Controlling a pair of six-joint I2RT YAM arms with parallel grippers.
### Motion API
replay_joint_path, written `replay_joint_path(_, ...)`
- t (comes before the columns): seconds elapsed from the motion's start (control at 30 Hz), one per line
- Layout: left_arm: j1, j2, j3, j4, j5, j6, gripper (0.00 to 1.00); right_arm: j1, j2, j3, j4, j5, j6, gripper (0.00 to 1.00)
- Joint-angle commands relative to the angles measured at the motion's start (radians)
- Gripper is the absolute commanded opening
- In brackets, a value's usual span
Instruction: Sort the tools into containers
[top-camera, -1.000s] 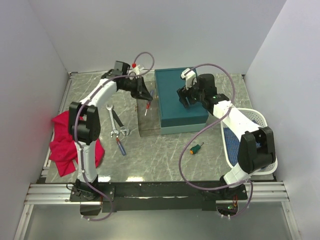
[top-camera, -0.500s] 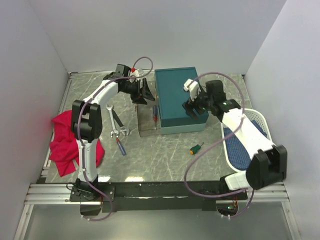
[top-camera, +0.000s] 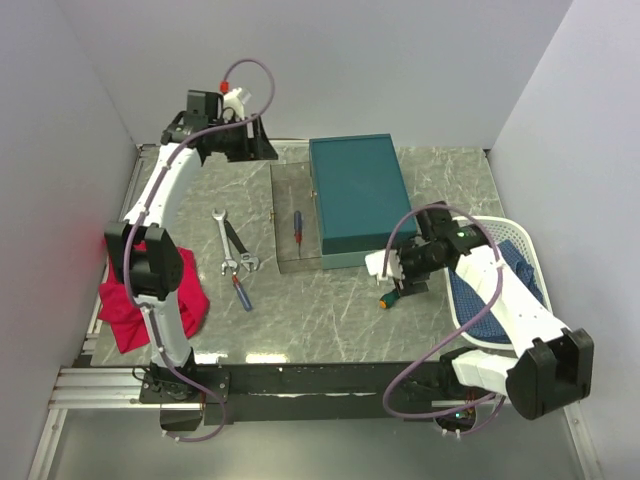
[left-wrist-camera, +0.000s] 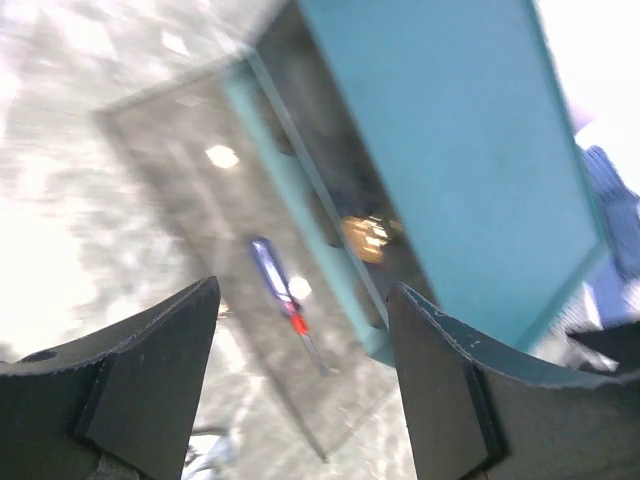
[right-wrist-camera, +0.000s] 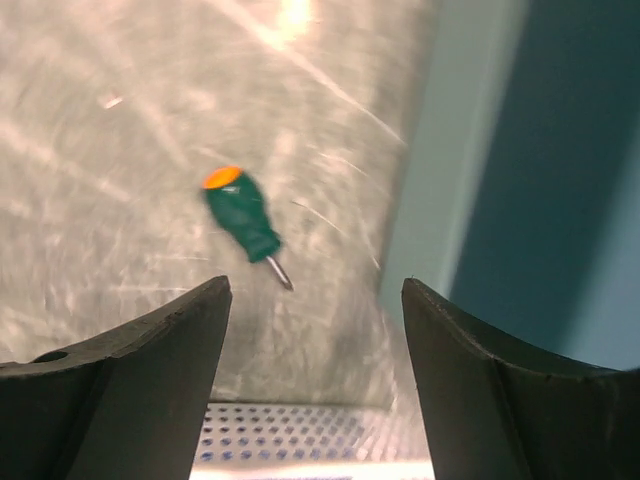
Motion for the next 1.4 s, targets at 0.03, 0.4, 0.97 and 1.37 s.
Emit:
replay_joint_path(0.03, 0.02, -0.093, -0.012, -0.025, -0.134, 0.071, 0.74, 0.055, 0.079, -0.023, -0.102, -0.002, -0.37, 0.75)
replay_joint_path(0.4, 0.17, -0.179, -0.171, -0.076, -0.144, 0.085, 0.73, 0.129, 0.285, -0.025, -0.096, 0.099, -0.454, 0.72)
replay_joint_path(0.97, 0.17, -0.2, -0.231, -0.052, -0.2, 0.102, 0.74, 0.178, 0.43, -0.097, 0.024, 0.243, -0.32, 0.37)
replay_joint_path(1.37, 0.242, -0.176, -0.242, -0.043, -0.103, 0.067, 0.73, 0.218, 0.43, 0.442, -0.311, 0.009, -0.078, 0.0)
